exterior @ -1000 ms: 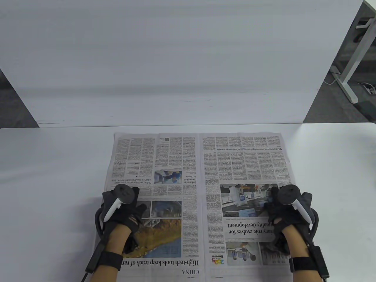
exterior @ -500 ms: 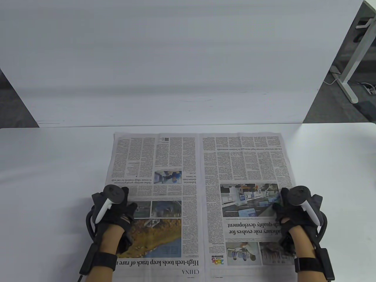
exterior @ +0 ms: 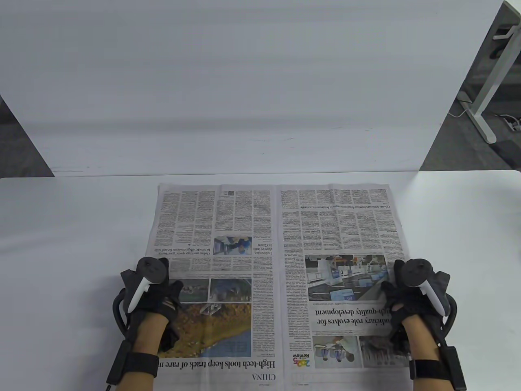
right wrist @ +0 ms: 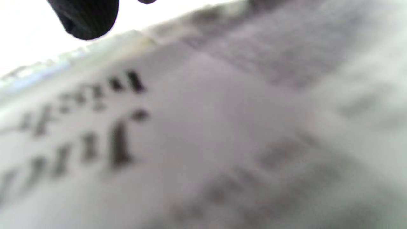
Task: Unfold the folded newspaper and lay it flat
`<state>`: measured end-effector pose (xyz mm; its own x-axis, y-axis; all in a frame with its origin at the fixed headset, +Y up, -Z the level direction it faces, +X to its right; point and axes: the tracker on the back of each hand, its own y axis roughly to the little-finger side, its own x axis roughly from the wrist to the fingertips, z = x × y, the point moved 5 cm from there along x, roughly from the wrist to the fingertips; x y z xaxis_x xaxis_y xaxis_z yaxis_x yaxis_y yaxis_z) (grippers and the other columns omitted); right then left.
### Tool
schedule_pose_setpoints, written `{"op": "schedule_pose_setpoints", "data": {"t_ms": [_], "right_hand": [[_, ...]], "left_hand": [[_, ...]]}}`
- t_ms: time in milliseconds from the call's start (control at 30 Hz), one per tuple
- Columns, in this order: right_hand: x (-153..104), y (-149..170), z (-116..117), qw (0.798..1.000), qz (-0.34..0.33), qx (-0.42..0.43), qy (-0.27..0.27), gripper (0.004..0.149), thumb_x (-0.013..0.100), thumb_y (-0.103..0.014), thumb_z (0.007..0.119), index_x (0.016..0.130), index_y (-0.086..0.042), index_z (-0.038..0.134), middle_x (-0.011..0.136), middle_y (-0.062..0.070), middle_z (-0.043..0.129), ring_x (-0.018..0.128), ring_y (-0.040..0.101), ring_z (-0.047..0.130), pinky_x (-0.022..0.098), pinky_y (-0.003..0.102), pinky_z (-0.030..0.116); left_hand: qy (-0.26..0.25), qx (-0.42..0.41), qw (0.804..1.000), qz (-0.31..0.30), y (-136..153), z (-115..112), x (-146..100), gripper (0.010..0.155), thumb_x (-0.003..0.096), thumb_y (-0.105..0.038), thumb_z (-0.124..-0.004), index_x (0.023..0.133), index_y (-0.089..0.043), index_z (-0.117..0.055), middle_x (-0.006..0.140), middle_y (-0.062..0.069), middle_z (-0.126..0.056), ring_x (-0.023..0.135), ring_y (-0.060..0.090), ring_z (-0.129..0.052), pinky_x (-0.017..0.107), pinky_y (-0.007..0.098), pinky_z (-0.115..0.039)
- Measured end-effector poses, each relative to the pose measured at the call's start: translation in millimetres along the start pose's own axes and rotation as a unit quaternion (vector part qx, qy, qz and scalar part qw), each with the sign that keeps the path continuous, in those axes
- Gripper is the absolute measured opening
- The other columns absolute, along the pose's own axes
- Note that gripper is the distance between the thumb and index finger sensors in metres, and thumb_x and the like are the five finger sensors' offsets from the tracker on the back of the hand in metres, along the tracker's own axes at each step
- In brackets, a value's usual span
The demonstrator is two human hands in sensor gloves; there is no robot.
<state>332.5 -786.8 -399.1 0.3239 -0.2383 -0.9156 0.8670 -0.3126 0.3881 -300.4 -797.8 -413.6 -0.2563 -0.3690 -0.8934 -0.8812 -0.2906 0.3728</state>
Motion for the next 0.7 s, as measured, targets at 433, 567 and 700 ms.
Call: {"op": "schedule_pose_setpoints", "data": {"t_ms": [433,567,700], "right_hand": [[-45,-75,-6,0.993,-0.101,-0.024,-0.059,0.064,0.046,-0.050,0.073,0.102,-0.019,0.065,0.114,0.018,0.055,0.101,0.055,0.042,0.061,0.078,0.032],[-54,-84,-5,0.990,-0.108,-0.029,-0.083,0.063,0.046,-0.049,0.073,0.099,-0.015,0.072,0.109,0.022,0.065,0.097,0.057,0.053,0.061,0.077,0.038],[-57,-84,2,0.987,-0.108,-0.015,-0.118,0.062,0.046,-0.049,0.073,0.098,-0.013,0.073,0.107,0.025,0.068,0.095,0.059,0.056,0.061,0.076,0.043]], "left_hand": [[-0.022,0.096,0.981,-0.166,-103,15,-62,0.065,0.0478,-0.048,-0.068,0.107,-0.028,-0.050,0.115,0.018,-0.045,0.105,0.054,-0.049,0.072,0.069,-0.045],[0.024,0.120,0.979,-0.164,-114,0,-69,0.062,0.0476,-0.047,-0.068,0.105,-0.024,-0.059,0.109,0.021,-0.061,0.102,0.050,-0.061,0.070,0.066,-0.052],[0.054,0.126,0.978,-0.160,-115,-12,-69,0.061,0.0474,-0.047,-0.068,0.103,-0.022,-0.063,0.105,0.021,-0.070,0.098,0.049,-0.070,0.068,0.064,-0.057]]}}
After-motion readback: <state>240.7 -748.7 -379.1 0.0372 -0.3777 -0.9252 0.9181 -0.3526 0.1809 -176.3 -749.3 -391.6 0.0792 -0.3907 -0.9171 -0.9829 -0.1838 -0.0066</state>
